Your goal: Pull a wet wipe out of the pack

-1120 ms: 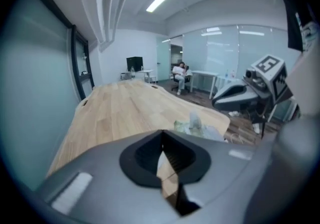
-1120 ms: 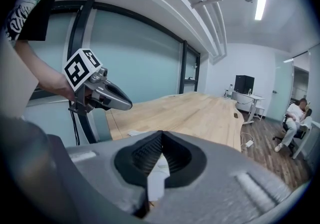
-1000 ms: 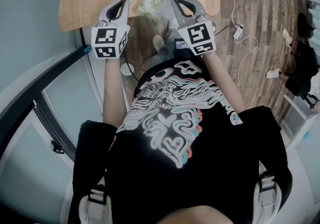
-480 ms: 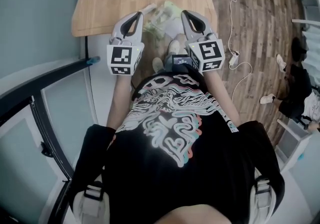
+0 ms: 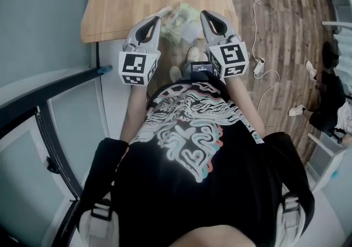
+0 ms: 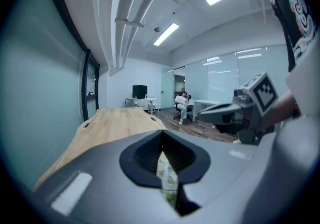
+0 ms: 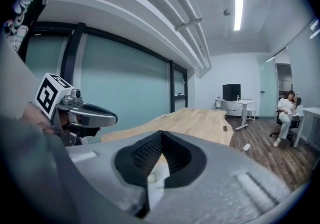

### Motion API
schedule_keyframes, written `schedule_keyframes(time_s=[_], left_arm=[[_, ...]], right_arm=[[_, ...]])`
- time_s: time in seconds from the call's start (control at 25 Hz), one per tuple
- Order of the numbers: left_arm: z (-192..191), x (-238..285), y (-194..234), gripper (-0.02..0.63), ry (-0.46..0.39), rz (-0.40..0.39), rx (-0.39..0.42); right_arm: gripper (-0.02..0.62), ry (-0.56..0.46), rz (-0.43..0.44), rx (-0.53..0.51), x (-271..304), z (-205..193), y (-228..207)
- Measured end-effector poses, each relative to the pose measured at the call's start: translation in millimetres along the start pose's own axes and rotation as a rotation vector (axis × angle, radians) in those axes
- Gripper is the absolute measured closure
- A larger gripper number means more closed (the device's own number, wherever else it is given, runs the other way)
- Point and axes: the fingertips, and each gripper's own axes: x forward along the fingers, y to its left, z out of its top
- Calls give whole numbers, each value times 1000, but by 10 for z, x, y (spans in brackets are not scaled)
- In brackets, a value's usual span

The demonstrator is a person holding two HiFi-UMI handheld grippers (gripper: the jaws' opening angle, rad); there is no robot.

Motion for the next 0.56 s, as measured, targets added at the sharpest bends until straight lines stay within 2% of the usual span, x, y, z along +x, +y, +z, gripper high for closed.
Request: schedule_keyframes(time_s=[0.24, 0.56], left_arm=[[27, 50, 50, 616, 2, 24, 21], [31, 132, 26, 616, 14, 14, 41]], right_arm=[[597, 14, 44, -25, 22, -32, 84], [597, 12, 65, -19, 66, -52, 54]])
